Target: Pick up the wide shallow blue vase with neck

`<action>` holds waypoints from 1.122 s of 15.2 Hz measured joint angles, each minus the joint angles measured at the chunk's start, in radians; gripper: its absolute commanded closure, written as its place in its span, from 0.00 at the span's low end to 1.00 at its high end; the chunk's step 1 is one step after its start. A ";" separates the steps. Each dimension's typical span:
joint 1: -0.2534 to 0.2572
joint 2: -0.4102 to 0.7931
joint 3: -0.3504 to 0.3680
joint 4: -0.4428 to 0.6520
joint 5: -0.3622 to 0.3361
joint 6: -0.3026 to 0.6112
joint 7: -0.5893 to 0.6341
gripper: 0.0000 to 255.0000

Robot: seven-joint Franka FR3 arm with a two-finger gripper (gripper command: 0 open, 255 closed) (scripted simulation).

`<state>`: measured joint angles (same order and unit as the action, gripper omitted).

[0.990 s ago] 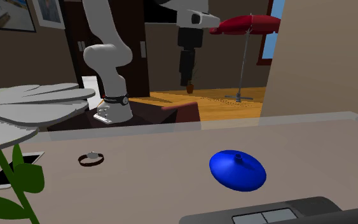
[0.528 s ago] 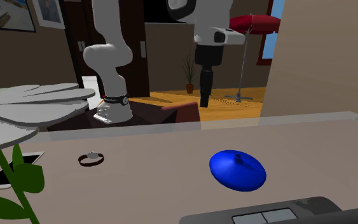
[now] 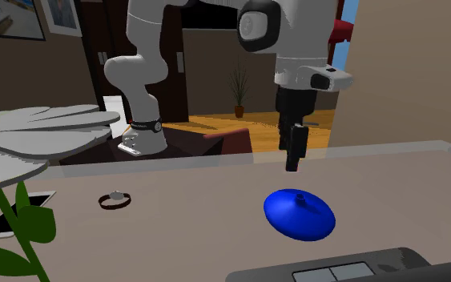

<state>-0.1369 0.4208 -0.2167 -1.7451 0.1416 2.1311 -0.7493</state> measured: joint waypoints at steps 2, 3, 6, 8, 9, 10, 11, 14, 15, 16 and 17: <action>-0.019 0.071 0.010 0.081 0.022 -0.008 -0.028 0.00; -0.029 0.113 0.017 0.131 0.032 -0.015 -0.039 0.00; -0.051 0.199 0.028 0.225 0.051 -0.021 -0.063 0.00; -0.054 0.218 0.031 0.229 0.055 -0.007 -0.067 0.00; -0.054 0.223 0.032 0.225 0.057 0.002 -0.069 0.00; -0.055 0.233 0.034 0.226 0.059 0.012 -0.070 0.00; -0.056 0.239 0.035 0.221 0.060 0.022 -0.072 0.00; -0.056 0.249 0.037 0.219 0.063 0.034 -0.074 1.00; -0.056 0.250 0.037 0.219 0.063 0.035 -0.074 1.00; -0.056 0.250 0.037 0.220 0.063 0.035 -0.074 1.00; -0.056 0.250 0.037 0.220 0.063 0.036 -0.074 1.00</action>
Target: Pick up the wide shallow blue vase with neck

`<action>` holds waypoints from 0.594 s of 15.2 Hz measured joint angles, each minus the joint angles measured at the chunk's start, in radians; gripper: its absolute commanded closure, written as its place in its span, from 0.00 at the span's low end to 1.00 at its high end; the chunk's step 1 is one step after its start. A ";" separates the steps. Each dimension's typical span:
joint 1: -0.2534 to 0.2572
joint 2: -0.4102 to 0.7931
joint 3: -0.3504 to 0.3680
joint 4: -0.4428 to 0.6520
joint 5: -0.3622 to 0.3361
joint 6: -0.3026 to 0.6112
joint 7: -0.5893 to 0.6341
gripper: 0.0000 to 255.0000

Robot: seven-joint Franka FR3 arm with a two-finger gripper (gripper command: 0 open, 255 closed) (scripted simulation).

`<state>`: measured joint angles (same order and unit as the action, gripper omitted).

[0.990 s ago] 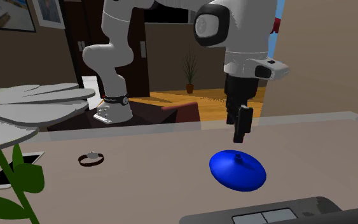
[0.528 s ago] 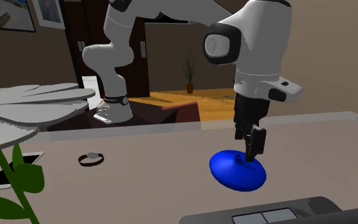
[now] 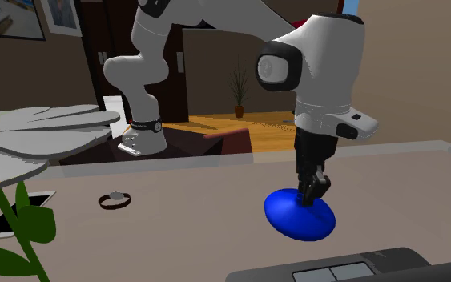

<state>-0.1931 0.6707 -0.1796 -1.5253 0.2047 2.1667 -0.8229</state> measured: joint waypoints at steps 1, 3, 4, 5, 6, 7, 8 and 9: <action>0.000 0.000 0.000 0.000 0.000 0.000 0.000 1.00; 0.000 0.000 0.000 0.000 0.000 0.000 0.000 1.00; 0.000 0.000 0.000 0.000 0.000 0.000 0.000 1.00; 0.000 0.000 0.000 0.000 0.000 0.000 0.000 1.00; 0.000 0.000 0.000 0.000 0.000 0.001 0.000 1.00; 0.000 -0.003 -0.001 0.001 -0.001 -0.004 0.001 1.00; 0.001 -0.010 -0.002 -0.001 -0.002 -0.009 0.002 1.00; 0.002 -0.016 -0.003 0.002 -0.004 -0.018 0.003 1.00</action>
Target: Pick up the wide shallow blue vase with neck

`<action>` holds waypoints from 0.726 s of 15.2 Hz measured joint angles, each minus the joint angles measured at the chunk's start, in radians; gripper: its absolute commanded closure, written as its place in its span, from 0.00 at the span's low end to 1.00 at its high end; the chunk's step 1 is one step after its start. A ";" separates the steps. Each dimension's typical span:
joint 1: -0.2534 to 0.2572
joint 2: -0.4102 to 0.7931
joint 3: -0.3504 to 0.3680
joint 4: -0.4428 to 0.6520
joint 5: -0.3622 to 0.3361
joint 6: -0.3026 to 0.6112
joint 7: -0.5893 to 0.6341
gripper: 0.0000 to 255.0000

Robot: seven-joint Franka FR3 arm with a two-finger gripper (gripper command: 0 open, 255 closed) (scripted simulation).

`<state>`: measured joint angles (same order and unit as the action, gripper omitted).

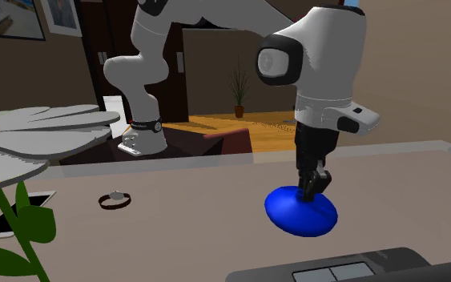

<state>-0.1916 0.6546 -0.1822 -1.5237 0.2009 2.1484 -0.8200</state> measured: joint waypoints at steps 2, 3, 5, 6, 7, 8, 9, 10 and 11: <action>0.000 -0.008 -0.001 0.012 -0.003 -0.019 0.003 1.00; 0.001 -0.018 -0.003 0.010 -0.004 -0.027 0.004 1.00; 0.002 -0.029 -0.005 0.020 -0.008 -0.049 0.008 1.00; 0.002 -0.037 -0.006 0.021 -0.010 -0.058 0.008 1.00; 0.004 -0.044 -0.007 0.024 -0.011 -0.066 0.011 1.00; 0.005 -0.051 -0.008 0.025 -0.013 -0.075 0.012 1.00; 0.004 -0.058 -0.009 0.028 -0.014 -0.085 0.012 1.00; 0.005 -0.063 -0.010 0.034 -0.016 -0.096 0.014 1.00; 0.005 -0.068 -0.010 0.038 -0.017 -0.105 0.016 1.00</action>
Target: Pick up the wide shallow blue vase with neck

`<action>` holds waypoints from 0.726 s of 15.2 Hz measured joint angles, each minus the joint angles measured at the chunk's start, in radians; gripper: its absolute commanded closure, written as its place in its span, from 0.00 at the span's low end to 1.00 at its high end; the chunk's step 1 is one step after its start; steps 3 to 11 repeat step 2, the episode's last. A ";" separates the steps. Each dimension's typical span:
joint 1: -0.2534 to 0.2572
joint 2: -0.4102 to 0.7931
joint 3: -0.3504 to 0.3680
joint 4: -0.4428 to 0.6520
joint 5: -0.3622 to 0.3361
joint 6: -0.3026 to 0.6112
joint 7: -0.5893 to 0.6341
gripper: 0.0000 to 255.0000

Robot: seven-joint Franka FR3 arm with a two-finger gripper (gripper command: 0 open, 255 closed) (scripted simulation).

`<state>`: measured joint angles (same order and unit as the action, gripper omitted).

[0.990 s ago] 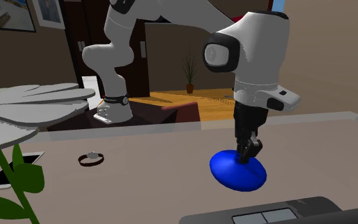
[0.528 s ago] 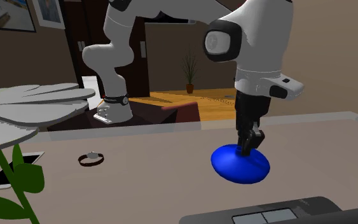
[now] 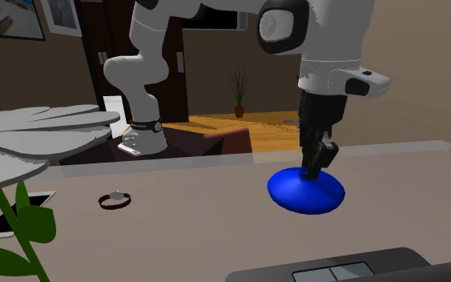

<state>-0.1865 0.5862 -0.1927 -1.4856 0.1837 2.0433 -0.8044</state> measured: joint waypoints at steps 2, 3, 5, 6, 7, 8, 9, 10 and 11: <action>0.000 -0.008 -0.001 0.009 -0.002 -0.016 0.002 1.00; 0.000 -0.008 -0.001 0.009 -0.002 -0.016 0.002 1.00; 0.000 -0.008 -0.001 0.009 -0.002 -0.016 0.002 1.00; 0.000 -0.008 -0.001 0.009 -0.002 -0.016 0.002 1.00; 0.000 -0.008 -0.001 0.009 -0.002 -0.016 0.002 1.00; 0.000 -0.008 -0.001 0.009 -0.002 -0.016 0.002 1.00; 0.000 -0.008 -0.001 0.009 -0.002 -0.016 0.002 1.00; 0.000 -0.008 -0.001 0.009 -0.002 -0.016 0.002 1.00; 0.000 -0.008 -0.001 0.009 -0.002 -0.016 0.002 1.00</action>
